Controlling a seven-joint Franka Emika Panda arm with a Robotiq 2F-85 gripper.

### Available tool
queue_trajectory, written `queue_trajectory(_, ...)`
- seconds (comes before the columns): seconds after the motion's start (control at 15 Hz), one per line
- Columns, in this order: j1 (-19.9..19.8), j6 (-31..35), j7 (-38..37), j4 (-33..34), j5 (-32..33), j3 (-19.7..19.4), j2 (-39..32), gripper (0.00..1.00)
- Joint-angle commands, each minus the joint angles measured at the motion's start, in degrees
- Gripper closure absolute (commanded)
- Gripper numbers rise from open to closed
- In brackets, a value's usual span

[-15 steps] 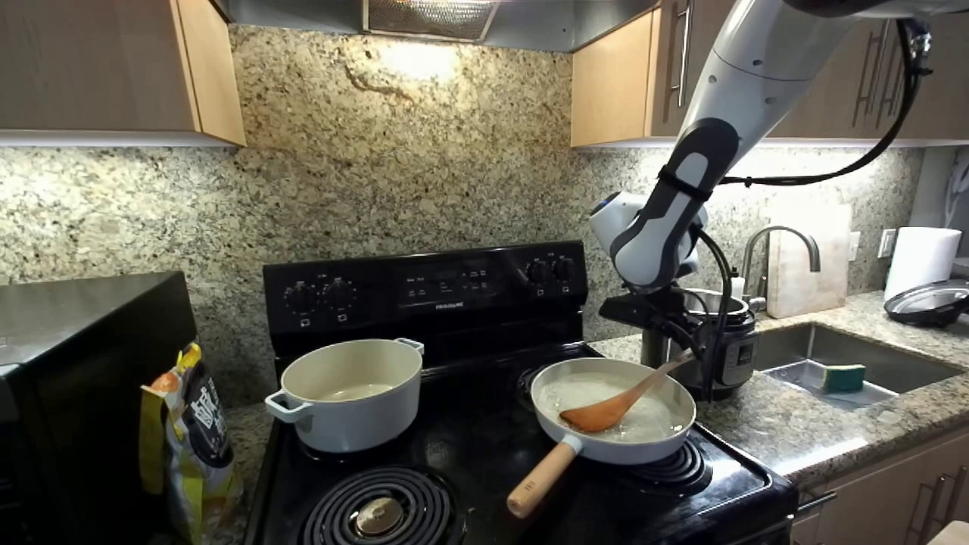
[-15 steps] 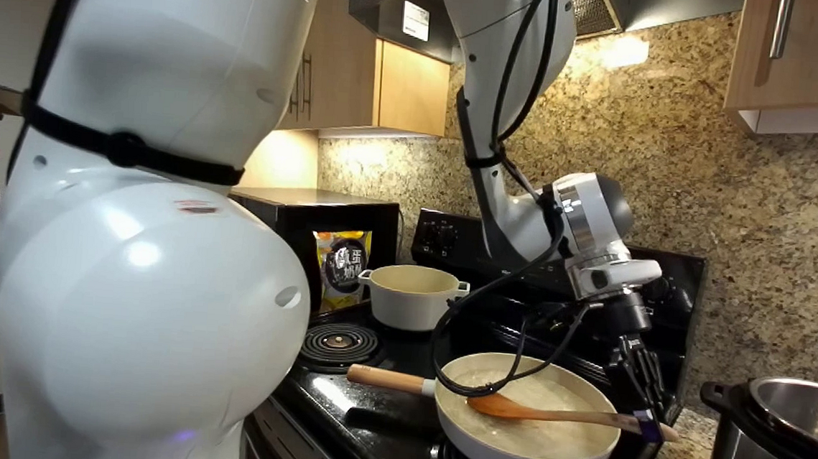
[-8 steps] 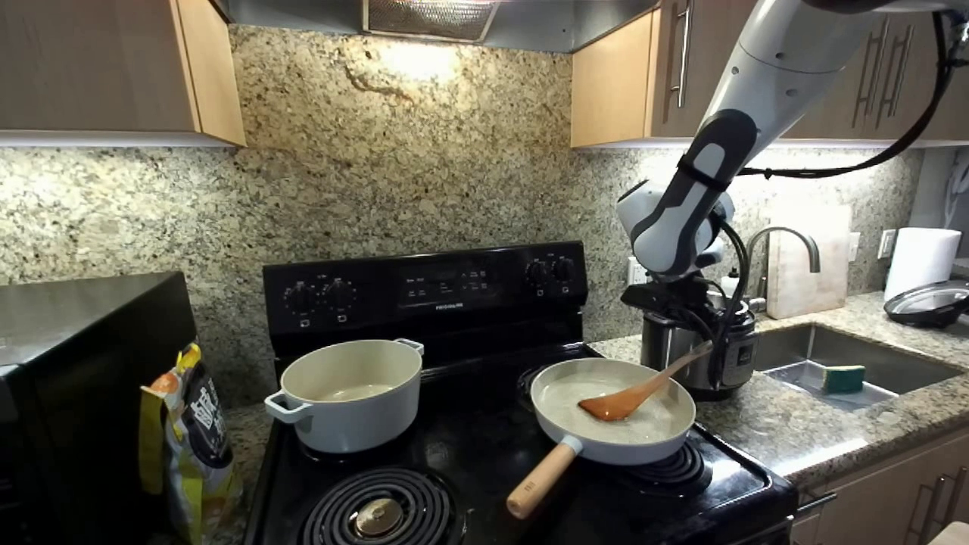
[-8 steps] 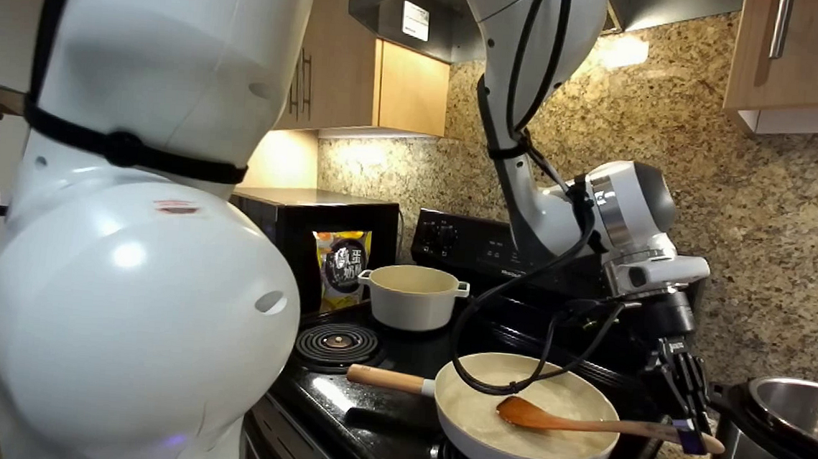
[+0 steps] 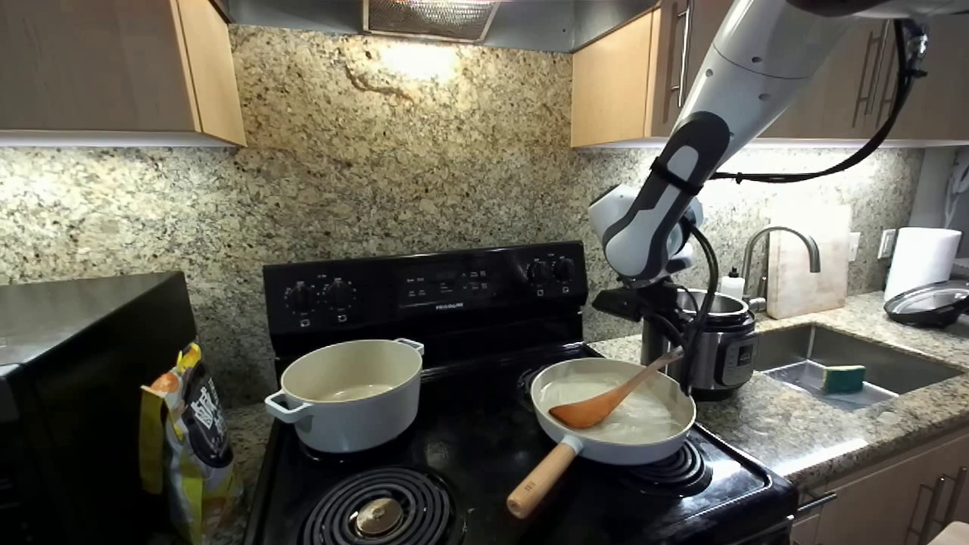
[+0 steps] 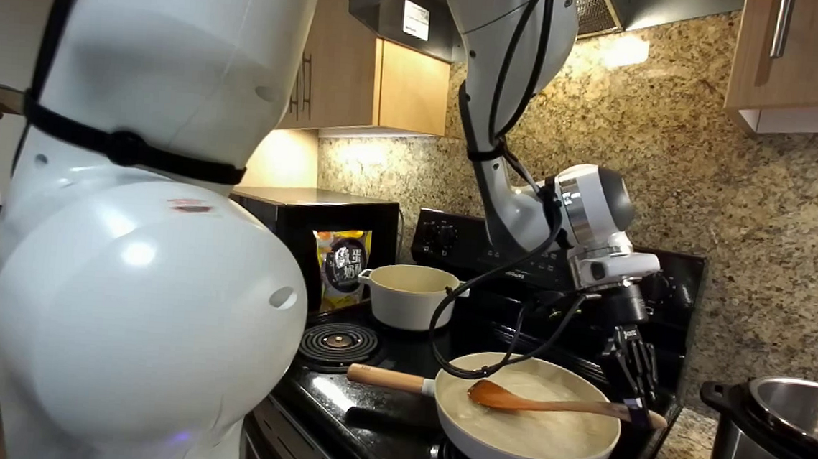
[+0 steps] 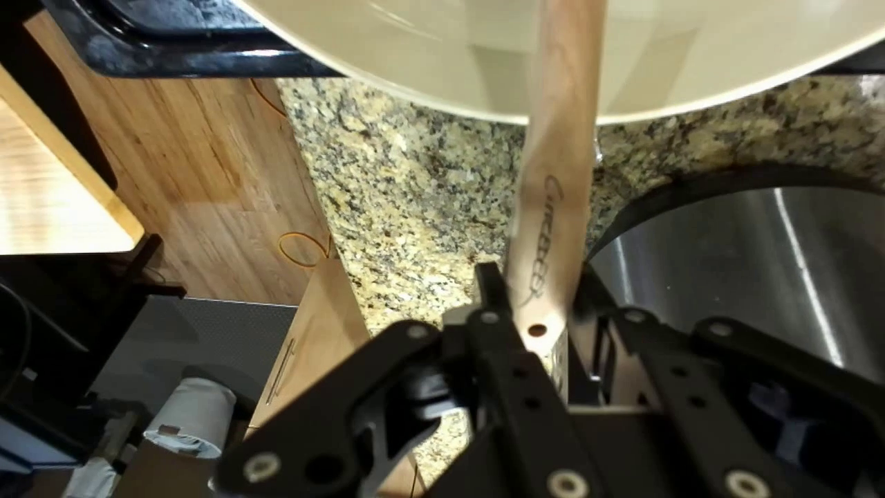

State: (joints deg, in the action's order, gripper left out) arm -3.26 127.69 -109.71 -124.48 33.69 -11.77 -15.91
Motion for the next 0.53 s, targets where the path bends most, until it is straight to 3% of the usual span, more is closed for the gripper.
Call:
queue_trajectory(0.0, 0.34, -1.07, 1.78, -1.78, 1.25, -0.30, 0.28, 0.89)
queue_trajectory(0.47, -1.40, -1.96, 2.04, -2.65, 2.48, -3.03, 1.35, 0.89)
